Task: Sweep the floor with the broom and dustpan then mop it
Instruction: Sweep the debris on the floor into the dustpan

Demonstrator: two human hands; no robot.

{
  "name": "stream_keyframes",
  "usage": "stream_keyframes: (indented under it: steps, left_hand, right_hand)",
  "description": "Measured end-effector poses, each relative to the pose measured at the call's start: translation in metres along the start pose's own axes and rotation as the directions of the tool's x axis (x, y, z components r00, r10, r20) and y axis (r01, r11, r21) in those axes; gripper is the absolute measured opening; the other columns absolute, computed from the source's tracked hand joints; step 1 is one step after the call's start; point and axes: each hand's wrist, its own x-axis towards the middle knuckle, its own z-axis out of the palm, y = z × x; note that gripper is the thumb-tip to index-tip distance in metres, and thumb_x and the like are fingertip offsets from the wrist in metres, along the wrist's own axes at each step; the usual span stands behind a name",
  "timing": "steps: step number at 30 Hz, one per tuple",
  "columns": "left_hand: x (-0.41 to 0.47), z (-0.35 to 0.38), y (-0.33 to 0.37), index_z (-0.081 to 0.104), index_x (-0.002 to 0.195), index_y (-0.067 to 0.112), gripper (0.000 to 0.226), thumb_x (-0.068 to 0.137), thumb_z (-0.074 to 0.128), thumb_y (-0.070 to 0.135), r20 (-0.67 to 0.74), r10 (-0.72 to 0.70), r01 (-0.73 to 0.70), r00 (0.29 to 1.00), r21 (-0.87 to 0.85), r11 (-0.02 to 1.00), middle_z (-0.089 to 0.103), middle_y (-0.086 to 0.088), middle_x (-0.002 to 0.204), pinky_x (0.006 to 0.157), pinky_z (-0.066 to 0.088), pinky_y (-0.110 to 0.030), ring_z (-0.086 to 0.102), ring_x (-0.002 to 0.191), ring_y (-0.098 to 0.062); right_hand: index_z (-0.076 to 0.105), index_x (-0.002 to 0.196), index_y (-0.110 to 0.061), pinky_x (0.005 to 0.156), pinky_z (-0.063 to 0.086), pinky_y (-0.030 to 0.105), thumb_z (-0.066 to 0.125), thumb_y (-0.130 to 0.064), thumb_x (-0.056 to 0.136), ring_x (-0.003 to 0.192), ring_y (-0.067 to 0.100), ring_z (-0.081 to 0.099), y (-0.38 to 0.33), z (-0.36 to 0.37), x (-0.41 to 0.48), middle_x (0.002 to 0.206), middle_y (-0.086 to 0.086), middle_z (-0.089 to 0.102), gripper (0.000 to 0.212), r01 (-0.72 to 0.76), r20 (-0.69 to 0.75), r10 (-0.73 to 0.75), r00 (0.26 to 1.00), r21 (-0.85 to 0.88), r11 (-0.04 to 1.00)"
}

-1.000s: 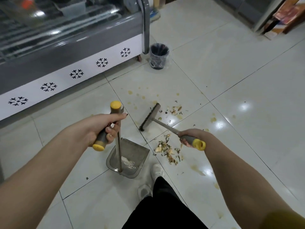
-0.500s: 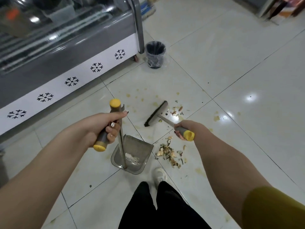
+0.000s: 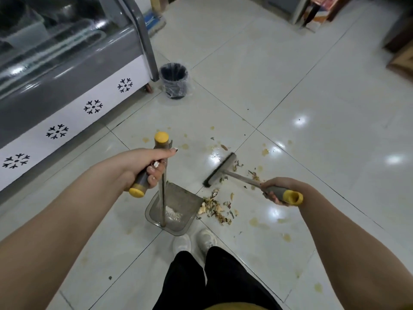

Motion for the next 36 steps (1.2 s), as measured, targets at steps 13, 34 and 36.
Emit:
stream_keyframes:
  steps: [13, 34, 36]
  left_hand:
    - [0.026, 0.004, 0.038, 0.036, 0.06, 0.019, 0.041, 0.062, 0.069, 0.043, 0.005, -0.014, 0.014, 1.0, 0.02, 1.0, 0.027, 0.009, 0.037, 0.029, 0.023, -0.009, 0.025, 0.024, -0.002]
    - [0.036, 0.027, 0.04, 0.04, 0.059, 0.019, 0.041, 0.083, 0.065, 0.041, 0.145, -0.058, 0.01, 0.988, 0.307, 0.952, 0.033, 0.009, 0.036, 0.029, 0.026, -0.009, 0.03, 0.024, -0.002]
    - [0.034, 0.028, 0.039, 0.04, 0.058, 0.019, 0.042, 0.083, 0.065, 0.041, 0.152, -0.063, 0.011, 0.986, 0.323, 0.946, 0.033, 0.009, 0.036, 0.029, 0.026, -0.009, 0.03, 0.024, -0.002]
  right_hand:
    - [0.039, 0.11, -0.009, 0.032, 0.046, 0.019, 0.051, -0.015, 0.097, 0.03, 0.012, 0.051, -0.095, 0.083, 0.062, 0.05, 0.01, 0.055, 0.019, 0.131, 0.085, -0.157, 0.984, 0.254, 0.958]
    - [0.047, 0.088, -0.002, 0.032, 0.046, 0.019, 0.049, -0.02, 0.097, 0.03, 0.012, 0.051, 0.081, 0.032, -0.005, 0.056, 0.007, 0.051, 0.02, 0.045, -0.069, 0.003, 0.998, 0.683, 0.729]
    - [0.047, 0.088, -0.002, 0.031, 0.045, 0.018, 0.05, -0.019, 0.096, 0.03, 0.011, 0.05, 0.084, 0.029, -0.014, 0.06, 0.007, 0.049, 0.019, 0.066, -0.088, -0.007, 0.996, 0.692, 0.719]
